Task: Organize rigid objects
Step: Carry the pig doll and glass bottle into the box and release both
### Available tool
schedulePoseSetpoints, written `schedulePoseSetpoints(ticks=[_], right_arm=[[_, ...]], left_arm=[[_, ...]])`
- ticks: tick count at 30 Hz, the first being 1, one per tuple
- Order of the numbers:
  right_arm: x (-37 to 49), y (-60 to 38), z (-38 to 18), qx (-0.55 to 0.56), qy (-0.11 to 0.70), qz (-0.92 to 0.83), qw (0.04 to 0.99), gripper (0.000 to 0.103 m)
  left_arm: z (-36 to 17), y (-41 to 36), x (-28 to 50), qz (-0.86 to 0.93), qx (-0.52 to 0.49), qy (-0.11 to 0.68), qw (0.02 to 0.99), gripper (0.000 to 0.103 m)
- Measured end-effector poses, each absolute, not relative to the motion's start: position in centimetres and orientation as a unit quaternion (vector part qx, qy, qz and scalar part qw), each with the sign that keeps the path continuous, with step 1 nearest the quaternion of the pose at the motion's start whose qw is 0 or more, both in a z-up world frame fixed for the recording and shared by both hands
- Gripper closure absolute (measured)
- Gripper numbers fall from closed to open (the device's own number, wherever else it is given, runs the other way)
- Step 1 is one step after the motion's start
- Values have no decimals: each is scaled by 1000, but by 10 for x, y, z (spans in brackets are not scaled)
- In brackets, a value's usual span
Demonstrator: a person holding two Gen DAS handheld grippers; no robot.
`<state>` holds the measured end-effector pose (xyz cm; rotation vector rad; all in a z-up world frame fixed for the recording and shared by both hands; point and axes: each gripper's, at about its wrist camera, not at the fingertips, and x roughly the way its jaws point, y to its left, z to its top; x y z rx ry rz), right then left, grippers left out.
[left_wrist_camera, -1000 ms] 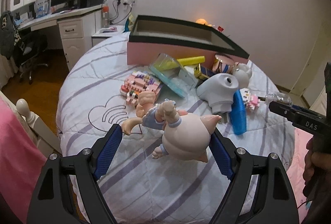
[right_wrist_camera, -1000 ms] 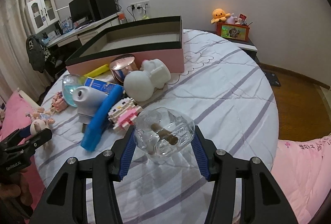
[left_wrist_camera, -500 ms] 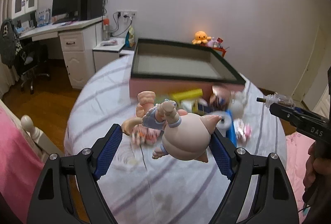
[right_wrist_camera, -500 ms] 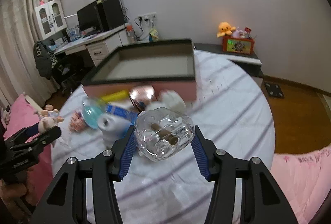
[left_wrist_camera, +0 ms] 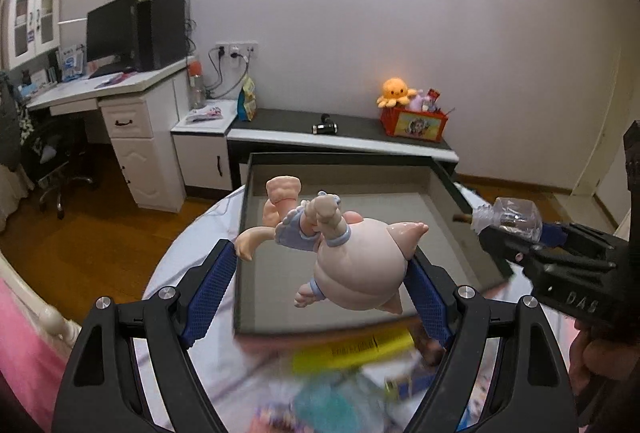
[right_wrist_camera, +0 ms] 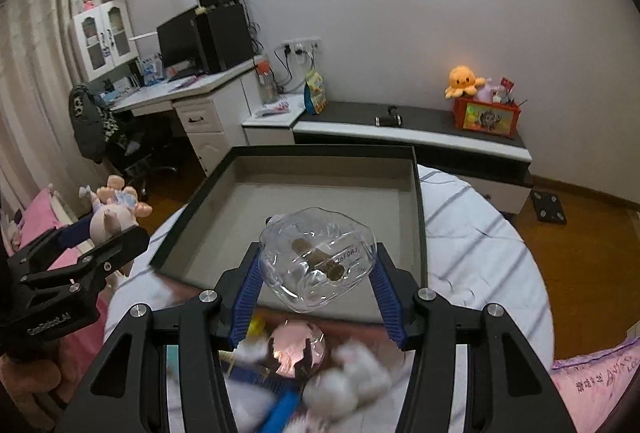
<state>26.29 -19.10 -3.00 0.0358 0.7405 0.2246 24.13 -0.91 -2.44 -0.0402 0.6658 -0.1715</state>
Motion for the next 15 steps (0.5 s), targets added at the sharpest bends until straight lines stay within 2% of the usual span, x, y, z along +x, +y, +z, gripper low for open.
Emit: schedulePoseSetpoints(ticks=[12, 14, 15], right_arm=[[326, -196, -88, 9, 430, 96, 898, 49], [327, -197, -91, 7, 432, 98, 897, 47], [327, -198, -91, 7, 432, 99, 897, 44]], left_arm=[[-86, -34, 319, -73, -1, 419, 905, 19], [-85, -34, 318, -69, -1, 417, 906, 16], [-83, -35, 316, -65, 2, 411, 909, 8]])
